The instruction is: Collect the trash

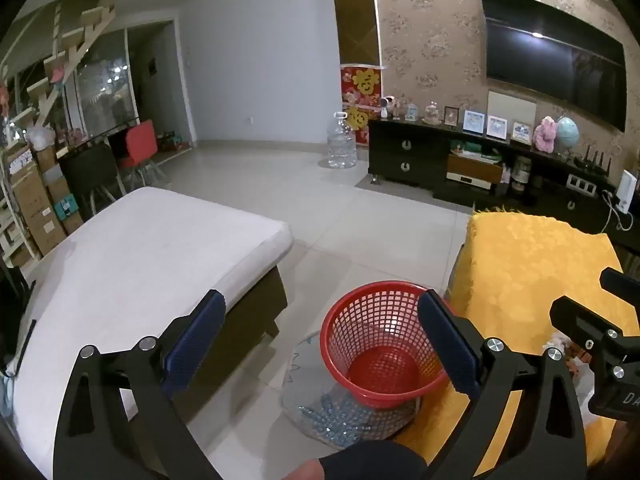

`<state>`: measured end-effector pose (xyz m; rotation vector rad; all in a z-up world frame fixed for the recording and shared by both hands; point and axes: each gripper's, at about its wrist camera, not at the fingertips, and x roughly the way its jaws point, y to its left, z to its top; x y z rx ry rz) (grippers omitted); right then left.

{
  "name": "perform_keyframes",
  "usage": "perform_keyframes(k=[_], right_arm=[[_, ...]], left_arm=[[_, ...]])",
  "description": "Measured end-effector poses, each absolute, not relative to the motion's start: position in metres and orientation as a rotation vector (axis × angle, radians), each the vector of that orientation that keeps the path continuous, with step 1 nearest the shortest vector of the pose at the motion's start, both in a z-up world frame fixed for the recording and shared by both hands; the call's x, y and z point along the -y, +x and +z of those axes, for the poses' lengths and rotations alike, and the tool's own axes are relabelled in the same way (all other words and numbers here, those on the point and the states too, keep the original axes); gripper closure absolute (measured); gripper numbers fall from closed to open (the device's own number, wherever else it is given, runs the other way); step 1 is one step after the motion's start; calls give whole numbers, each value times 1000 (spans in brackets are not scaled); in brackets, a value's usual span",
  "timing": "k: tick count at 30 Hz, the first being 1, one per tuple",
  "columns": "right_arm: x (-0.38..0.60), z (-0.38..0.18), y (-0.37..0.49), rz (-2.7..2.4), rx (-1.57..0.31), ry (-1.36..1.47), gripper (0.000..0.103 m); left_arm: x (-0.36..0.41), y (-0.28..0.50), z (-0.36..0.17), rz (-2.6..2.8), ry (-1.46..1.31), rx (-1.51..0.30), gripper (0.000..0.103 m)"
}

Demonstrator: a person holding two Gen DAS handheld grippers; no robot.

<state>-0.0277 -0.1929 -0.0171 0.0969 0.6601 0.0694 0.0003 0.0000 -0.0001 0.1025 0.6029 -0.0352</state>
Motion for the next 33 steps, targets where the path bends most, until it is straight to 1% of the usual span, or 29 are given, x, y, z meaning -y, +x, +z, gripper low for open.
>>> perform_keyframes(k=[9,15,18,33], right_arm=[[196,-21,-28,63,-664,85,6],[198,-12,-33,46,-668,87,6],[202,-22,-30,35,-661,91,6],[207,-21,-22,40,-656,84,6]], left_arm=[[0,4,-1,-38,106,-601,10],[5,2,-1,-34,113,-602,10],[4,-1,-7,-37,112,-601,10],[6,2,-26,-33,126,-611,10]])
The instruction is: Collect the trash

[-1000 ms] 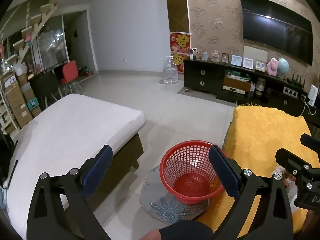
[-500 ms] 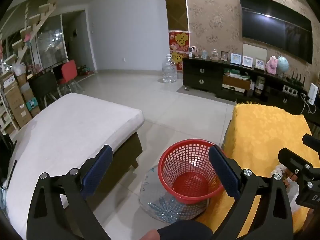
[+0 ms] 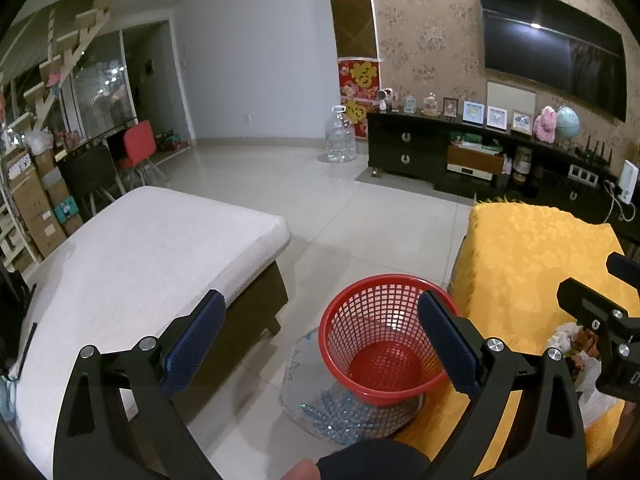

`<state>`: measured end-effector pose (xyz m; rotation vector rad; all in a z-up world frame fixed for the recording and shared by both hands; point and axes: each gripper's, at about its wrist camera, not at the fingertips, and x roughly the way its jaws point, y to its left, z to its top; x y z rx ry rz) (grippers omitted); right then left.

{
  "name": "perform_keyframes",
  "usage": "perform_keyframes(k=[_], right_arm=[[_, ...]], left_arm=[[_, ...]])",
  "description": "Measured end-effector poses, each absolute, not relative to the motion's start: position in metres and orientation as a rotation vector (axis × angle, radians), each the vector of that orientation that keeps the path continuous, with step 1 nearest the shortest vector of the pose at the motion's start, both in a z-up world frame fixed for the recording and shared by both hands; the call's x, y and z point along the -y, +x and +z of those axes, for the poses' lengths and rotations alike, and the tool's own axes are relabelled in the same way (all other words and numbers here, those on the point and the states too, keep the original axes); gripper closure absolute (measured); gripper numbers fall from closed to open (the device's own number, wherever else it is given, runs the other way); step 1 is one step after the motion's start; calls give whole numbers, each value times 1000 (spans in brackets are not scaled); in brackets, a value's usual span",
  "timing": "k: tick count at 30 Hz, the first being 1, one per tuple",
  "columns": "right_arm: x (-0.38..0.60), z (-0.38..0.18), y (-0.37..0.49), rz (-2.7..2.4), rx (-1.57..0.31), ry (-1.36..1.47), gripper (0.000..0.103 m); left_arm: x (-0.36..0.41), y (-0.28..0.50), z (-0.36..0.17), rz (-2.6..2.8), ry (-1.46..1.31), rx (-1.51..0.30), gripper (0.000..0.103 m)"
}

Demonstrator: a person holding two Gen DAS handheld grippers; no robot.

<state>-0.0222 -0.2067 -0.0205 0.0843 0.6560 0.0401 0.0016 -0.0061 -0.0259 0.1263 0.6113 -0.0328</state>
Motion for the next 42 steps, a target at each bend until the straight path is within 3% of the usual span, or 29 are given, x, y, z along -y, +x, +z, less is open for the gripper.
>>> perform_keyframes(k=[42], right_arm=[[209,-22,-16,38,-651,88,6]], left_arm=[[7,1,-28,-35,144,-629,10]])
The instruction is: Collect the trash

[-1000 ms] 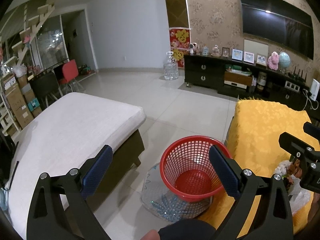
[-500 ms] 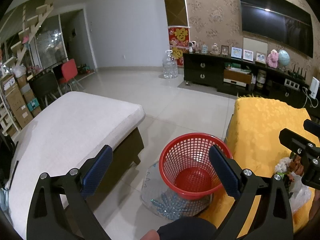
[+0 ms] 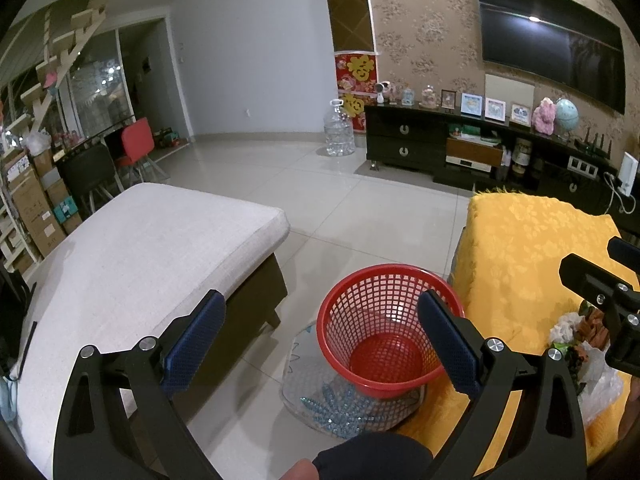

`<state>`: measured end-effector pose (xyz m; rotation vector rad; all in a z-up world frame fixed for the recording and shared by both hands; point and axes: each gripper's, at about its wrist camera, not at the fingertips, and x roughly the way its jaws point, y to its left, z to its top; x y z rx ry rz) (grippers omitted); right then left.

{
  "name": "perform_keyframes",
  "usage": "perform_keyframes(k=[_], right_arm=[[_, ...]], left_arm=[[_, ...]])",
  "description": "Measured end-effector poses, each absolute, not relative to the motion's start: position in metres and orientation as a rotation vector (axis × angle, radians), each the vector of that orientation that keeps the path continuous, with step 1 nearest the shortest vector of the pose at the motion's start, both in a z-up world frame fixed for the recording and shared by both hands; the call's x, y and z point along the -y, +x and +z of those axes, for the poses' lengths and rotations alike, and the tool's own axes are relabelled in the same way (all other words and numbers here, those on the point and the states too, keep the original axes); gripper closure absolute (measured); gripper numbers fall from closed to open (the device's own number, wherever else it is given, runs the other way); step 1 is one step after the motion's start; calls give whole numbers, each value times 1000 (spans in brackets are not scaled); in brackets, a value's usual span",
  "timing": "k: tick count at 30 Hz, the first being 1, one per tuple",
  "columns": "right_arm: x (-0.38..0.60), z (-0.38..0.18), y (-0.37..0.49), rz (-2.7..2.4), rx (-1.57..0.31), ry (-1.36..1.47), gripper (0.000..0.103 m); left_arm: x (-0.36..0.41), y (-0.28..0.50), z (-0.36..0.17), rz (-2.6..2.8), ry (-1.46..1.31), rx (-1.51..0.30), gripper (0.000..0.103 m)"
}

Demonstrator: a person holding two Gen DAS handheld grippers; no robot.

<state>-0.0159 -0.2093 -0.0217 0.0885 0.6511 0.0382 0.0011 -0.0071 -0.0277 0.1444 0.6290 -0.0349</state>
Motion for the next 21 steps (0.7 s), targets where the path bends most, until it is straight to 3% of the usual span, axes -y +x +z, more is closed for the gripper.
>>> perform_keyframes(k=[21], right_arm=[[223,-30,-28,-1,-636,122,6]], left_arm=[[23,-1,-28,-70,170,-646,10]])
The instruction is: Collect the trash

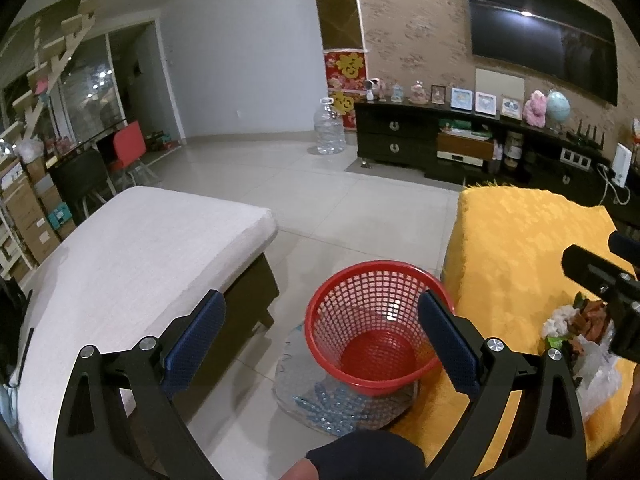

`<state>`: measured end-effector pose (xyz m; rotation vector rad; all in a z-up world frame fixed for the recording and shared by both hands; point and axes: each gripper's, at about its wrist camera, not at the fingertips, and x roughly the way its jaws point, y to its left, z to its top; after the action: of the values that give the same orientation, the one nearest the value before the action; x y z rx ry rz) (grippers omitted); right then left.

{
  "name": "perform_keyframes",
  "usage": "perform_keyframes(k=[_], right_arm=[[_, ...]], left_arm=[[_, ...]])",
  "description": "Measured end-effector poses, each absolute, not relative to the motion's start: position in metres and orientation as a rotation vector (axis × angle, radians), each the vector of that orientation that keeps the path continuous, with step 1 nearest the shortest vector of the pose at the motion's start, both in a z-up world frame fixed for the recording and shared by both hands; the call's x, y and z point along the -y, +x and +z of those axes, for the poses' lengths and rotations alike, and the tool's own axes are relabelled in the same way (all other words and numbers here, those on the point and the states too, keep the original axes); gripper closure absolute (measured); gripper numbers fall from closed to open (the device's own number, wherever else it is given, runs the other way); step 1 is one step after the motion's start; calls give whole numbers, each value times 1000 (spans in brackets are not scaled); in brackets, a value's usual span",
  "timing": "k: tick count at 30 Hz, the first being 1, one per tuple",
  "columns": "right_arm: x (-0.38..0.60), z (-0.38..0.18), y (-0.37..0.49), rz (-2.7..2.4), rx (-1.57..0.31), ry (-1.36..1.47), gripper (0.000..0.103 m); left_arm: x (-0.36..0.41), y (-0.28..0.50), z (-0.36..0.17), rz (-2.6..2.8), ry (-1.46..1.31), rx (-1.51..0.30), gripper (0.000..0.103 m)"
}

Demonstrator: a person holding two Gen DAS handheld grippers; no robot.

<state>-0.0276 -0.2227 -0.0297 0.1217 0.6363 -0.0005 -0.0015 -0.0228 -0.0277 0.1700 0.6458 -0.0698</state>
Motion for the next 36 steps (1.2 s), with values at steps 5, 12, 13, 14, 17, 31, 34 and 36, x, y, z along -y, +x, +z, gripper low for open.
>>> perform_keyframes(k=[5,12,13,14,17,31,34,36], right_arm=[[255,-36,-46,-92,-640,123,6],[336,-62,-96,-309,-680,199,6],[347,-65,-103,-338,-685,214,6],[358,-69,-112,-369,-691,231,6],[381,-80,-135,-440,-700,277,6],[428,-121,-185,-529,-749,388,6],[430,-124,-186,-524,-753,395,6],[430,-124,-186,-518,-755,394,6]], left_arm=[[47,-1,-36,-131,206,-670,10],[98,-3,-55,-262,274,-714,10],[105,-3,-58,-283,282,-723,10],[118,-3,-63,-316,294,-738,10],[147,-7,-77,-400,330,-778,10],[248,-15,-141,-667,484,-924,10],[257,-9,-158,-677,503,-974,10],[258,-7,-166,-683,502,-997,10]])
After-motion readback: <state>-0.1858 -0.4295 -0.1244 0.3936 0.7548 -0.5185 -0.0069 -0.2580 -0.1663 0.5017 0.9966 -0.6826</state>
